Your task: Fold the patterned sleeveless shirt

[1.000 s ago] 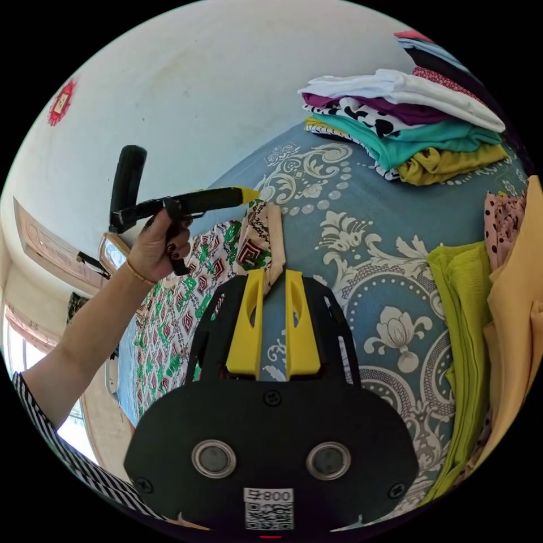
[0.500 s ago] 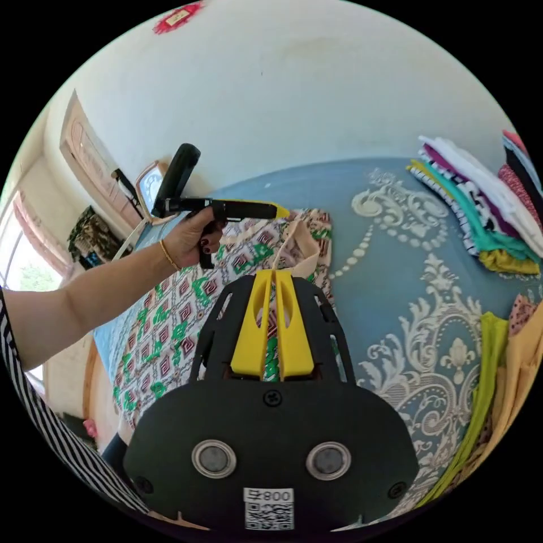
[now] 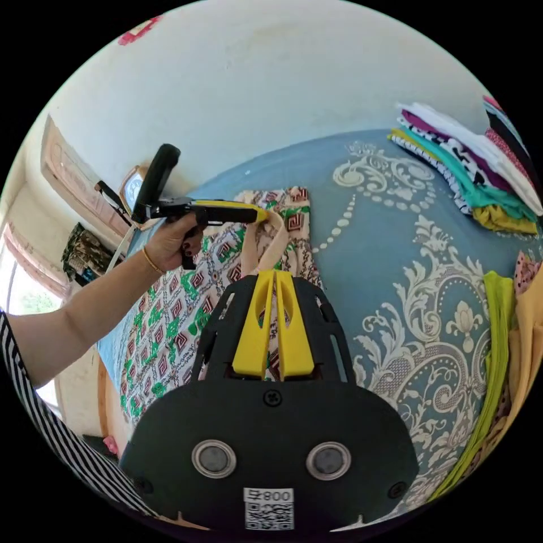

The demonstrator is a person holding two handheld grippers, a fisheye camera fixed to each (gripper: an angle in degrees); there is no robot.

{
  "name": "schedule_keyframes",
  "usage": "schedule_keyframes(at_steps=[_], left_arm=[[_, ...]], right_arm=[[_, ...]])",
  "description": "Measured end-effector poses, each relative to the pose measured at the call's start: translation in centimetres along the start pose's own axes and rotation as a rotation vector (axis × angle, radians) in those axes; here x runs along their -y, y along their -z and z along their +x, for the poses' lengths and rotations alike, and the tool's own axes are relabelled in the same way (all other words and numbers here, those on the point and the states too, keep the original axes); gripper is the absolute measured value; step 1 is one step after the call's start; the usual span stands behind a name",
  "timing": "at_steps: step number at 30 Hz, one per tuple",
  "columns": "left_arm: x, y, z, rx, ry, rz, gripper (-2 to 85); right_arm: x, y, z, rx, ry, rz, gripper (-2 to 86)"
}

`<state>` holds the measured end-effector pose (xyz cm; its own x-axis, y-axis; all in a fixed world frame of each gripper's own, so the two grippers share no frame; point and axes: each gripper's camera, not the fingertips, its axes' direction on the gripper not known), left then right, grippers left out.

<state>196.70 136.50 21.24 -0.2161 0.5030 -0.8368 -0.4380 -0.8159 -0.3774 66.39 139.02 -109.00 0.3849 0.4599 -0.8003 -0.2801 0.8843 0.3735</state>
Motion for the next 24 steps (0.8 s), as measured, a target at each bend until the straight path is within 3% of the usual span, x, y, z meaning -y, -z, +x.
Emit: schedule_keyframes(at_steps=[10,16,20,24], left_arm=[[-4.7,2.0,-2.3,-0.053,0.122,0.118,4.9],[-4.1,2.3,-1.8,-0.054,0.158,0.181,6.2],[-4.9,3.1,-1.9,-0.075,0.194,0.268,6.2],[-2.6,0.7,-1.4,-0.104,0.156,0.165,6.0]], right_arm=[[0.4,-3.4,0.1,0.171,0.13,-0.23,0.1],[0.6,-2.3,1.1,0.386,0.162,-0.203,0.0],[0.4,-1.8,2.2,0.319,0.108,-0.155,0.0],[0.2,-1.8,3.2,0.219,0.024,-0.077,0.1]])
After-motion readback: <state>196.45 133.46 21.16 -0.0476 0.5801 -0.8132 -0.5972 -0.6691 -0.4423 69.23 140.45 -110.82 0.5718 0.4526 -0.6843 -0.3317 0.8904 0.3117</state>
